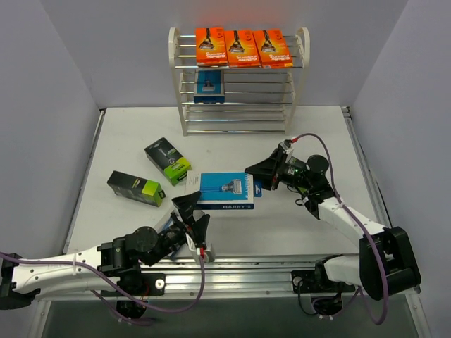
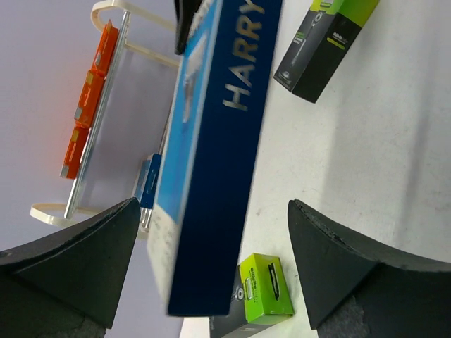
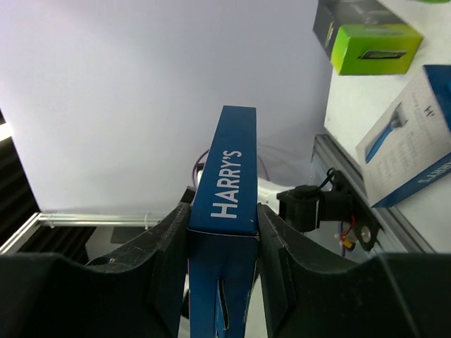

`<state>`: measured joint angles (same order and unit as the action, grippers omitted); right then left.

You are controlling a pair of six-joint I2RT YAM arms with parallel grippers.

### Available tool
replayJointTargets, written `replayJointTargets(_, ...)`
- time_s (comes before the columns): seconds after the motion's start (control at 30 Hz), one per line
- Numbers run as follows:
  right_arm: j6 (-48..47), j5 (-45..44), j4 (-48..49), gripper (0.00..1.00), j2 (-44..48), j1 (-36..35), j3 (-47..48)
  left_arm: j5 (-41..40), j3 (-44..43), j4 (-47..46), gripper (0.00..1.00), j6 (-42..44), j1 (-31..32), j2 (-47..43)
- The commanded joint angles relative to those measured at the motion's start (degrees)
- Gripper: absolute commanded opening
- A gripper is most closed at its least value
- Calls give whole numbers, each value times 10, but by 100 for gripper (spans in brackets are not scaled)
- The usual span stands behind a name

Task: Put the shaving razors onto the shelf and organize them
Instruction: Pass the shaving razor from the left arm to the right, then place the shaving razor onto shelf

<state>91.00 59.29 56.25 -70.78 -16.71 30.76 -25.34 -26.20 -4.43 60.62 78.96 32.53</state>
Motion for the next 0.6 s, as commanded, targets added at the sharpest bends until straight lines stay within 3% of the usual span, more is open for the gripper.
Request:
replayJointTargets(0.0,-50,-13,-33,0,20,12,26,-10,-57,-1,94,-54,-2,9)
replayJointTargets(0.3,-93,-22,-86,0,24,45,36,-22,-149,90,94,-223,-2,32)
replayJointTargets(0.57,-113,-87,-155,0,51,87,40,-60,-229,174,94,-447,-3,70)
